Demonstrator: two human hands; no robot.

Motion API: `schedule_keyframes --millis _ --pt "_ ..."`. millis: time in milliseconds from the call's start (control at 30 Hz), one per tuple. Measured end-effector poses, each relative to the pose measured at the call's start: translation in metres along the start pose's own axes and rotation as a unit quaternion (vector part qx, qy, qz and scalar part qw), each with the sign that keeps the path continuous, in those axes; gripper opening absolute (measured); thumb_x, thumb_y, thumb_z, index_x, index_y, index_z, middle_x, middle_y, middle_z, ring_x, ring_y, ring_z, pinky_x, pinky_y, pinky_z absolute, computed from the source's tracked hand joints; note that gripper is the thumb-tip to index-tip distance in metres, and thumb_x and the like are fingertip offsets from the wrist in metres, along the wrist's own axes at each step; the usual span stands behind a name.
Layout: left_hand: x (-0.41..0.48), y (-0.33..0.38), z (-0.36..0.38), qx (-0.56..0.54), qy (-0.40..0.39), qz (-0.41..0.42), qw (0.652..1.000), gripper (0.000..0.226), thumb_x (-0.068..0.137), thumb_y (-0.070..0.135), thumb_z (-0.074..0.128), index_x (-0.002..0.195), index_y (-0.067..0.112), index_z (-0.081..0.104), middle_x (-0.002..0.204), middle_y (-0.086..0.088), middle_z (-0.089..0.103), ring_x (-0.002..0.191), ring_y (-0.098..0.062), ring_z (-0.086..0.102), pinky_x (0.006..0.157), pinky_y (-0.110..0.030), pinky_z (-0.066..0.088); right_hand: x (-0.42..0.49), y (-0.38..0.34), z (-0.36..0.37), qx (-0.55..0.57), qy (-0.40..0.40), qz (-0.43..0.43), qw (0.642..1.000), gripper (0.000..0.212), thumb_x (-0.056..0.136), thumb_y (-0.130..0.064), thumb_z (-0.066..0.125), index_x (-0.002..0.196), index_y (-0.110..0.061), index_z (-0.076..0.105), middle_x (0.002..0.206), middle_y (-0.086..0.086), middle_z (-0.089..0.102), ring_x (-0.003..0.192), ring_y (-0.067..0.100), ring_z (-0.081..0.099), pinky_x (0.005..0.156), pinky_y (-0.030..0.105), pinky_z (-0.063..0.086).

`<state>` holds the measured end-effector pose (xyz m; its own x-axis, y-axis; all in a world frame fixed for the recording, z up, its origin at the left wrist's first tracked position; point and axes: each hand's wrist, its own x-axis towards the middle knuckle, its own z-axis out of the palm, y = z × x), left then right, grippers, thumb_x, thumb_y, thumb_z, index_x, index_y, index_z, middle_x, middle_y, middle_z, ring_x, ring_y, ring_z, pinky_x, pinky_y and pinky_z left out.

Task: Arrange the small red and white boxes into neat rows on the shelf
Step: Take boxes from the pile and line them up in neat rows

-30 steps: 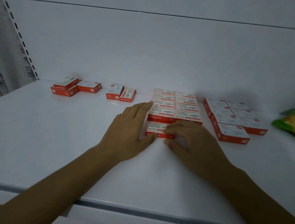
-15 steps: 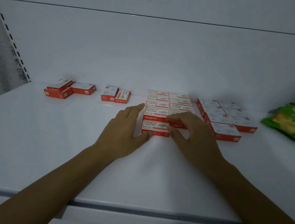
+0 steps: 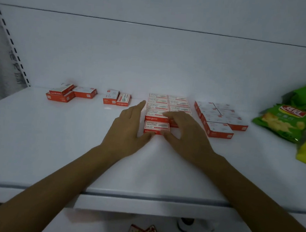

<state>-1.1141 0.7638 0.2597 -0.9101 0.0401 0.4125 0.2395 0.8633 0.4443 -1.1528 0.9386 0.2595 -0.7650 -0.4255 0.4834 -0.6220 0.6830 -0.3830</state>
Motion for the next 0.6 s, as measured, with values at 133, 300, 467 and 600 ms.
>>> schedule_keyframes --millis 133,300,467,600 --pt "0.004 -0.001 -0.006 0.021 0.011 0.055 0.998 0.079 0.083 0.042 0.061 0.146 0.019 0.019 0.152 -0.001 0.027 0.139 -0.023 0.025 0.109 -0.03 0.016 0.01 -0.016 -0.005 -0.045 -0.014 -0.003 0.999 0.058 0.085 -0.039 0.061 0.136 -0.021 0.039 0.14 0.002 0.045 0.126 0.021 0.043 0.104 0.041 0.037" --pt "0.011 -0.04 -0.027 0.067 -0.015 0.036 0.997 0.084 0.083 0.053 0.057 0.147 0.024 0.012 0.155 0.003 0.018 0.141 -0.018 0.016 0.113 -0.039 0.018 0.027 -0.048 0.007 -0.047 -0.006 -0.01 0.999 0.055 0.086 -0.038 0.06 0.134 -0.023 0.04 0.141 -0.002 0.043 0.128 0.017 0.039 0.107 0.037 0.031" --pt "0.007 -0.092 -0.063 0.102 -0.049 0.029 0.993 0.083 0.084 0.054 0.055 0.147 0.025 0.01 0.155 0.004 0.016 0.141 -0.017 0.017 0.112 -0.036 0.023 0.049 -0.085 0.042 -0.058 -0.028 -0.028 0.997 0.051 0.088 -0.041 0.056 0.133 -0.024 0.041 0.137 -0.003 0.044 0.124 0.015 0.041 0.103 0.032 0.034" --pt "0.001 -0.135 -0.087 0.113 -0.076 0.052 0.989 0.082 0.085 0.053 0.054 0.148 0.025 0.01 0.155 0.003 0.016 0.142 -0.019 0.015 0.113 -0.038 0.022 0.066 -0.112 0.071 -0.076 -0.035 -0.038 0.996 0.05 0.088 -0.041 0.056 0.132 -0.023 0.043 0.137 -0.002 0.046 0.124 0.017 0.042 0.104 0.035 0.033"
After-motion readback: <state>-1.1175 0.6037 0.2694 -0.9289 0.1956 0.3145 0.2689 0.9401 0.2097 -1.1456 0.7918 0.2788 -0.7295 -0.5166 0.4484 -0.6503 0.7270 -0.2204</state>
